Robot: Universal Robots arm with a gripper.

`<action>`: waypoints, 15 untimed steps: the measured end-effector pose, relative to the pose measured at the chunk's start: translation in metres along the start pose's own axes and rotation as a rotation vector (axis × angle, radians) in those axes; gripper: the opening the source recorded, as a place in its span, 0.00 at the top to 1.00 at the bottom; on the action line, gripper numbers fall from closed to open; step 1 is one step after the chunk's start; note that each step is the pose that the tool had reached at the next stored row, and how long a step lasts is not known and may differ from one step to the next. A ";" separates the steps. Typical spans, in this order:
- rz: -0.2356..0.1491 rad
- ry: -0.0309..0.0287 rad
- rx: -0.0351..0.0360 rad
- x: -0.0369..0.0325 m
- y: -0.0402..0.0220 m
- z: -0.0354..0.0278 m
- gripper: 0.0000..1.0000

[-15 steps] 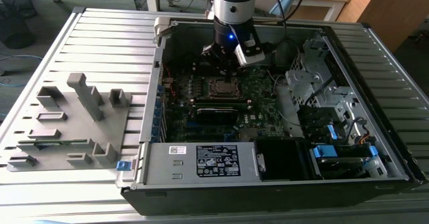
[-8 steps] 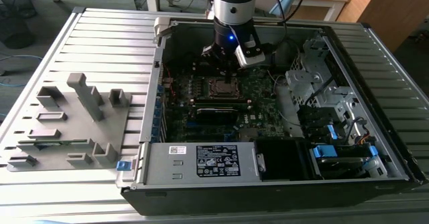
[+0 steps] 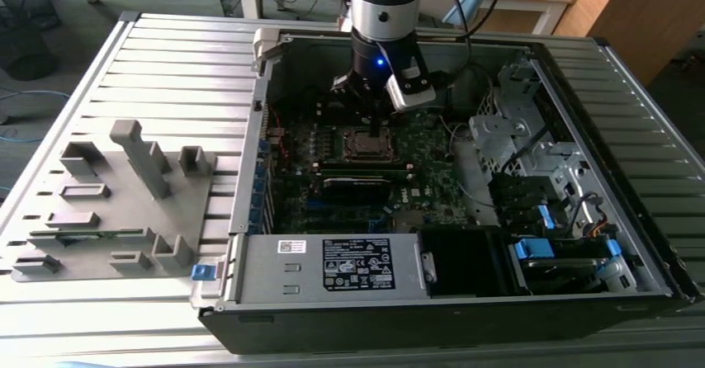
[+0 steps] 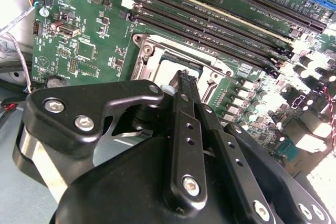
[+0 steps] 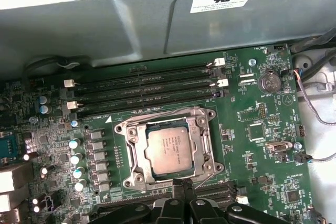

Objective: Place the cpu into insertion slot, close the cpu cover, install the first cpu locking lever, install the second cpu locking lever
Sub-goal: 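Install the second cpu locking lever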

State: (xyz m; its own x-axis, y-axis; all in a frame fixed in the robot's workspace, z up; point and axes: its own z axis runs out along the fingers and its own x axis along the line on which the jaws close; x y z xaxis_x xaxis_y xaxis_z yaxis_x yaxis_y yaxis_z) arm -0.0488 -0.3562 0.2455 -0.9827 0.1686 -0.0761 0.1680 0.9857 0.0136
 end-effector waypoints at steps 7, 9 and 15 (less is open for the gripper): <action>-0.001 0.0002 -0.0011 0.0001 -0.0035 0.0000 0.90; -0.002 0.0002 -0.0014 0.0000 -0.0059 0.0001 0.90; -0.024 0.0002 -0.0032 0.0020 -0.0107 0.0023 0.90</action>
State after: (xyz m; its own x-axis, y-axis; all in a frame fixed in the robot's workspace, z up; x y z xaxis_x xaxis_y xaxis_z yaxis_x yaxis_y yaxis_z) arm -0.0525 -0.3664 0.2429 -0.9865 0.1453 -0.0762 0.1445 0.9894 0.0150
